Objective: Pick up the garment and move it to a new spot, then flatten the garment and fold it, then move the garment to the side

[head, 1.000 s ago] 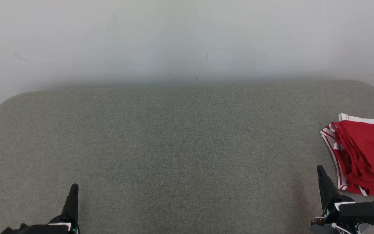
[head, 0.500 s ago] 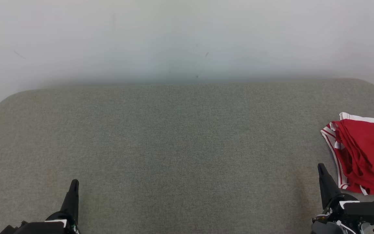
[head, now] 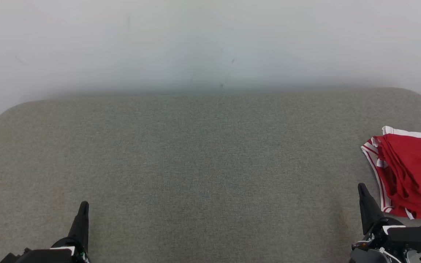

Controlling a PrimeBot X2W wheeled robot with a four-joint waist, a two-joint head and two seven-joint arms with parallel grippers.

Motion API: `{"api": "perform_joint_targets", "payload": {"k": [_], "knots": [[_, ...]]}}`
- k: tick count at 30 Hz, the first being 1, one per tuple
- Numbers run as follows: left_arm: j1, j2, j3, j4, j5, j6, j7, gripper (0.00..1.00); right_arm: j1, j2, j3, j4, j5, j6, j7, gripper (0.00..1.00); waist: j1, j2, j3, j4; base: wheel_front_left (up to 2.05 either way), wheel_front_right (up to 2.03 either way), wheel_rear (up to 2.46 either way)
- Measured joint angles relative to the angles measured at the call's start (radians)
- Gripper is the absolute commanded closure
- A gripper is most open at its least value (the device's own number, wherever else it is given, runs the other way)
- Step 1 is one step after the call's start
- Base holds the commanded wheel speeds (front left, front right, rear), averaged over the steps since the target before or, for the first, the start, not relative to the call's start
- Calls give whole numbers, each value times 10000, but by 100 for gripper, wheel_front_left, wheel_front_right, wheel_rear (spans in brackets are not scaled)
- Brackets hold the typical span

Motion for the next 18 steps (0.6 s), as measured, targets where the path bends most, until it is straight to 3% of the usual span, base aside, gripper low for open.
{"api": "perform_joint_targets", "payload": {"k": [18], "knots": [[-2, 0, 0, -4, 0, 0, 0, 100, -1, 2, 0, -2, 0, 0, 0, 100, -1, 0, 0, 0, 0, 0, 0]]}}
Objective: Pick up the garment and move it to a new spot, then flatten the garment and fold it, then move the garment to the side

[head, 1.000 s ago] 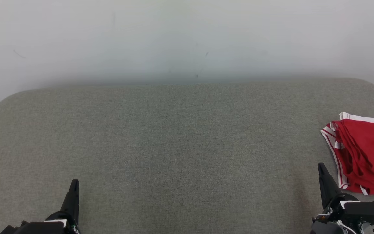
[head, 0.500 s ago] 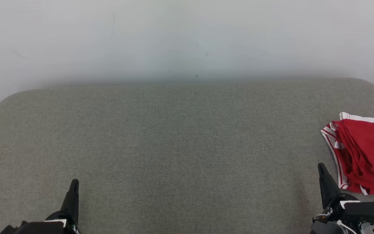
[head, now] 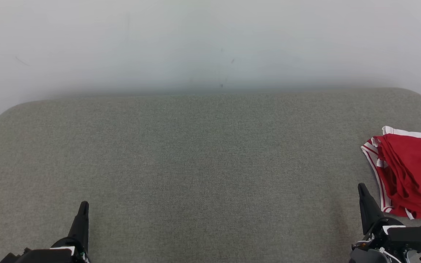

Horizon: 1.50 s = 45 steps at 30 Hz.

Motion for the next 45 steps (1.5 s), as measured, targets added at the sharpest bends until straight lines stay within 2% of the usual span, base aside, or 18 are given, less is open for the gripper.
{"api": "perform_joint_targets", "payload": {"k": [45], "knots": [[-2, 2, -4, 0, -2, 0, 0, 100, -1, 0, 0, 0, 2, 0, 0, 100, 0, 0, 0, 0, 0, 0, 0]]}}
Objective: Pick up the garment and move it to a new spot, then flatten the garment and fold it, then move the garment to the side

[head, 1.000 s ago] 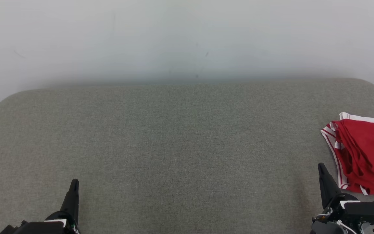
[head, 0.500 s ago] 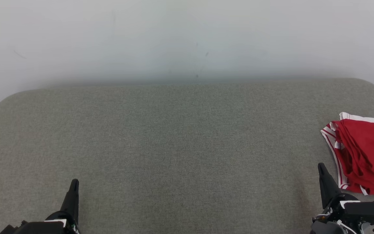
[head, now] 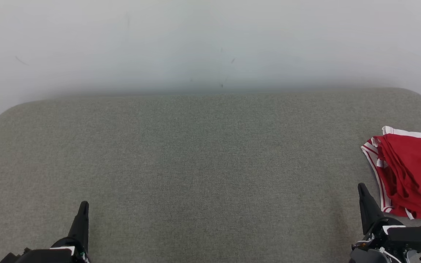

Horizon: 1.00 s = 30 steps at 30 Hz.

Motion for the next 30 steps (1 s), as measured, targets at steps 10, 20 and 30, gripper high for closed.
{"api": "perform_joint_targets", "payload": {"k": [10, 20, 30], "knots": [[-1, 0, 0, -2, 0, 0, 0, 100, -1, 2, 0, 0, 0, -2, 0, 100, 0, 0, 0, 0, 0, 0, 0], [-1, 0, 2, 2, 0, 0, 0, 100, -1, 2, 0, 0, 0, 0, 0, 100, 0, 0, 0, 0, 0, 0, 0], [-1, 0, 2, 0, 0, 0, 0, 100, -1, 2, 0, -2, 0, 0, 0, 100, 0, 0, 0, 0, 0, 0, 0]]}}
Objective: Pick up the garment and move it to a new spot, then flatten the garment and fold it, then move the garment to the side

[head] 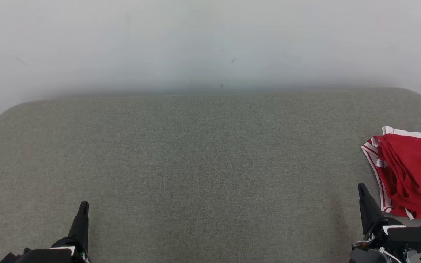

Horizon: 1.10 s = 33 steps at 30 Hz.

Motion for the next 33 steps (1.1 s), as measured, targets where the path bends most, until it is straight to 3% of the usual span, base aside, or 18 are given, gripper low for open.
{"api": "perform_joint_targets", "payload": {"k": [33], "knots": [[-1, 0, -2, -2, 0, 0, 0, 100, 0, 0, 0, 2, 0, 0, 0, 100, 0, 0, 0, 0, 0, 0, 0]]}}
